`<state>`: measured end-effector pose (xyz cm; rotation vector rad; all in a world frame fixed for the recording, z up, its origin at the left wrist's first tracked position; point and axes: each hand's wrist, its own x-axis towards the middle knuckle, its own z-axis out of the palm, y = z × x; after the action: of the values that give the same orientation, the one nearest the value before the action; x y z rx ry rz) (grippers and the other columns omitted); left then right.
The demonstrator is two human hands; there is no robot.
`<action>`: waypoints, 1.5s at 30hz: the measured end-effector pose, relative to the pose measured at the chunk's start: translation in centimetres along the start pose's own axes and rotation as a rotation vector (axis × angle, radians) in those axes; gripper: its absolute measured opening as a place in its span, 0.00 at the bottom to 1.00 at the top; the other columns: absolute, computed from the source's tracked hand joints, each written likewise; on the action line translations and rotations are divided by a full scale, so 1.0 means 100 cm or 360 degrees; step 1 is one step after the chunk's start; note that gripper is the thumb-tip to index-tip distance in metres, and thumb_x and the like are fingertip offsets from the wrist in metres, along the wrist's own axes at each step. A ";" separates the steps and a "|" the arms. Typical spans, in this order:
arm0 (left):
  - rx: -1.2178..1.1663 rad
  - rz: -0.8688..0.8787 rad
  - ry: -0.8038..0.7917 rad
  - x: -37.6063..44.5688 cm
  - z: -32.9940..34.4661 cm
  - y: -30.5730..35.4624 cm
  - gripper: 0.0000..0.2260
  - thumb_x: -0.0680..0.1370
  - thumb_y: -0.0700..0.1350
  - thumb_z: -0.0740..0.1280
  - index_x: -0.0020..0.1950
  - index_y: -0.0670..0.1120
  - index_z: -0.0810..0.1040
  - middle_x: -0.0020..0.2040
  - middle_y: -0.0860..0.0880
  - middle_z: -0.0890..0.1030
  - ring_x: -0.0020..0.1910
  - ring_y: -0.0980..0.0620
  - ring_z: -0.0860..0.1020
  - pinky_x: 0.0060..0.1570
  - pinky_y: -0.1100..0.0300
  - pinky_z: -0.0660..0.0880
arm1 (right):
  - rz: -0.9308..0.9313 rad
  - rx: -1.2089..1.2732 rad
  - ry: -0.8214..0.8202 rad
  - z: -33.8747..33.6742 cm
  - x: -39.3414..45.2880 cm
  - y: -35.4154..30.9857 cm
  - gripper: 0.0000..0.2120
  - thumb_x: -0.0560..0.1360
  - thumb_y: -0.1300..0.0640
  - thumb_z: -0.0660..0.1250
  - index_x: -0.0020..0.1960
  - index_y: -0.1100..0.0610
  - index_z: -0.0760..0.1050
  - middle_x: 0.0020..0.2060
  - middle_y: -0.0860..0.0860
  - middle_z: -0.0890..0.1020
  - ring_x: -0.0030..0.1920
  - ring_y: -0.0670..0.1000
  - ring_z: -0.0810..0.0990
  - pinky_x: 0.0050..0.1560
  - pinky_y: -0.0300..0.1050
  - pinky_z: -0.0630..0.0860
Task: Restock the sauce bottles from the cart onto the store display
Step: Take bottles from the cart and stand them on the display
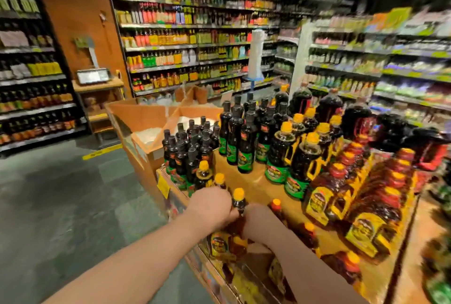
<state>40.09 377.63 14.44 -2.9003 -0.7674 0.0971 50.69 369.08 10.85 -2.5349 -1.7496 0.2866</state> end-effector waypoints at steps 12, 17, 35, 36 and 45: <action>-0.0062 0.0378 -0.0133 0.089 0.030 0.045 0.19 0.79 0.60 0.59 0.44 0.44 0.76 0.42 0.46 0.78 0.42 0.44 0.78 0.40 0.51 0.78 | 0.0696 0.0257 -0.0192 0.017 0.010 0.075 0.13 0.68 0.52 0.73 0.46 0.58 0.74 0.43 0.53 0.78 0.45 0.55 0.78 0.42 0.46 0.75; -0.0036 0.0519 -0.0181 0.112 0.040 0.055 0.18 0.80 0.58 0.59 0.47 0.44 0.76 0.45 0.46 0.79 0.45 0.44 0.79 0.38 0.54 0.72 | 0.0900 0.0281 -0.0166 0.017 0.012 0.077 0.12 0.72 0.54 0.70 0.51 0.61 0.78 0.46 0.56 0.79 0.47 0.57 0.77 0.42 0.46 0.69; -0.0091 0.0819 -0.0047 0.149 0.073 0.068 0.15 0.82 0.53 0.57 0.56 0.42 0.75 0.49 0.45 0.82 0.49 0.44 0.81 0.40 0.56 0.73 | 0.1336 0.0511 0.0066 0.048 -0.002 0.072 0.14 0.73 0.65 0.61 0.56 0.62 0.79 0.52 0.58 0.82 0.55 0.61 0.79 0.54 0.48 0.77; -0.0063 0.0844 -0.0029 0.150 0.075 0.068 0.16 0.83 0.53 0.57 0.57 0.42 0.75 0.49 0.45 0.82 0.49 0.44 0.81 0.40 0.55 0.73 | 0.1347 0.0507 0.0045 0.050 -0.001 0.072 0.14 0.74 0.65 0.61 0.57 0.62 0.79 0.53 0.58 0.81 0.55 0.60 0.79 0.54 0.48 0.77; 0.0073 0.0889 -0.0137 0.140 0.115 0.069 0.17 0.83 0.53 0.54 0.60 0.41 0.72 0.48 0.47 0.82 0.47 0.46 0.82 0.41 0.56 0.75 | 0.1460 0.0560 -0.0012 0.059 0.008 0.071 0.13 0.74 0.66 0.62 0.57 0.60 0.78 0.52 0.57 0.80 0.52 0.59 0.80 0.51 0.48 0.79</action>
<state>54.50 380.00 1.68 -2.9886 0.0556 0.2913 56.47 366.85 3.98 -2.8310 -0.3576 0.5587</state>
